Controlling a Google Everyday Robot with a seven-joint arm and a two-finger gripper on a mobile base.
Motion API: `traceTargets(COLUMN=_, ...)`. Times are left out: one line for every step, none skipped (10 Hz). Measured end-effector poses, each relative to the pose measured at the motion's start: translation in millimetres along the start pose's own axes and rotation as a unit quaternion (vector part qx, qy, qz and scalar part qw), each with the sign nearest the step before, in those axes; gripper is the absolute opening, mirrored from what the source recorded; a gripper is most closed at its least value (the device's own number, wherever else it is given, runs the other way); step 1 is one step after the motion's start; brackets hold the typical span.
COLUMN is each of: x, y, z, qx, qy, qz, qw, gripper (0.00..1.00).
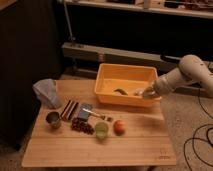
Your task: Wipe tray with brush
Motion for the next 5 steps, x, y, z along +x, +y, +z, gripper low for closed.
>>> traceTargets(x=-12, y=6, z=-4, qx=-0.001, qy=-0.010, qz=0.003, qw=0.9999, gripper=0.00)
traceTargets(x=-28, y=15, z=-9, qx=0.001, qy=-0.020, qz=0.005, qw=0.9998, gripper=0.00)
traceTargets(x=-38, y=24, z=-12, qx=0.000, qy=-0.027, qz=0.006, qw=0.9996, gripper=0.00)
traceTargets(x=-47, y=34, z=-14, qx=0.003, qy=-0.033, qz=0.007, qw=0.9994, gripper=0.00)
traceTargets(x=-59, y=47, z=-16, qx=0.005, qy=-0.044, qz=0.008, qw=0.9990, gripper=0.00)
